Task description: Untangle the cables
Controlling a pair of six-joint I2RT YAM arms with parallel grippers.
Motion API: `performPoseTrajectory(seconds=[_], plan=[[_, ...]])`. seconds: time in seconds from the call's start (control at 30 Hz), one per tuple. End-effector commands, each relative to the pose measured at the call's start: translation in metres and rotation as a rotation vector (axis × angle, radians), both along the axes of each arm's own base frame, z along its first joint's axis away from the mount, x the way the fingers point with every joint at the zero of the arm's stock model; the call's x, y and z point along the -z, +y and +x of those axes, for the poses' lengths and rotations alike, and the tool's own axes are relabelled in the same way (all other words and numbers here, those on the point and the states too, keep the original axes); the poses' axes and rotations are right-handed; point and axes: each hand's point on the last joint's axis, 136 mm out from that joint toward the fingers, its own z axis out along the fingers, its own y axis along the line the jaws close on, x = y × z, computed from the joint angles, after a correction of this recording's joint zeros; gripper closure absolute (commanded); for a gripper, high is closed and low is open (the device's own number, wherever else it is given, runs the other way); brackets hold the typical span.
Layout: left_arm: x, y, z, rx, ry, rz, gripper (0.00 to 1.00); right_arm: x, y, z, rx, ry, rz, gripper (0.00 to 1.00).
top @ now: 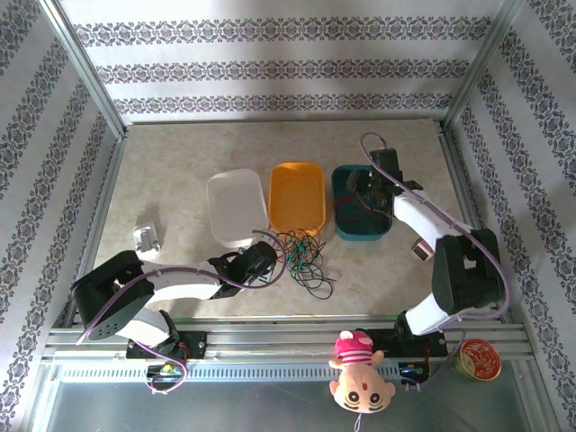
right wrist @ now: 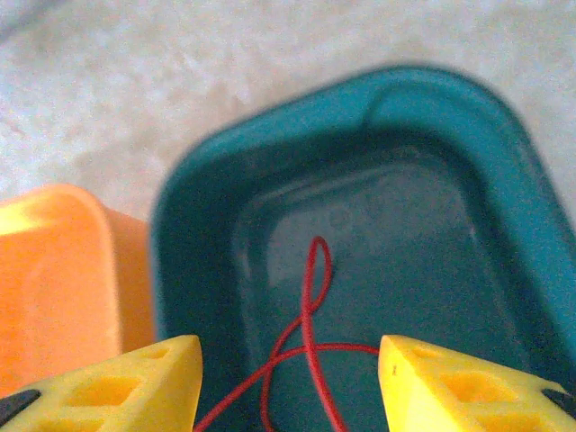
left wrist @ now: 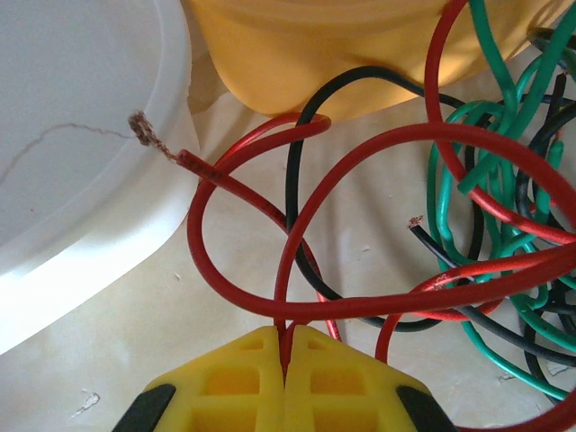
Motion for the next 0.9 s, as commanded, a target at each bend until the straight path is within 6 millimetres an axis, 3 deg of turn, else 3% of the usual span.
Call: performPoseTrajectory(seconds=[0.0, 0.33, 0.53, 0.87], plan=[[-0.001, -0.008, -0.005, 0.044, 0.002, 0.024, 1.0, -0.008, 0.002, -0.016, -0.051, -0.002, -0.054, 0.45], [0.004, -0.01, -0.004, 0.046, 0.011, 0.035, 1.0, 0.013, 0.063, -0.052, -0.251, 0.108, 0.182, 0.45], [0.003, -0.01, -0.005, 0.047, 0.008, 0.038, 1.0, 0.03, 0.064, -0.053, -0.202, 0.147, 0.2, 0.46], [0.004, -0.009, -0.007, 0.045, 0.011, 0.048, 1.0, 0.039, 0.058, -0.026, -0.126, 0.159, 0.265, 0.5]])
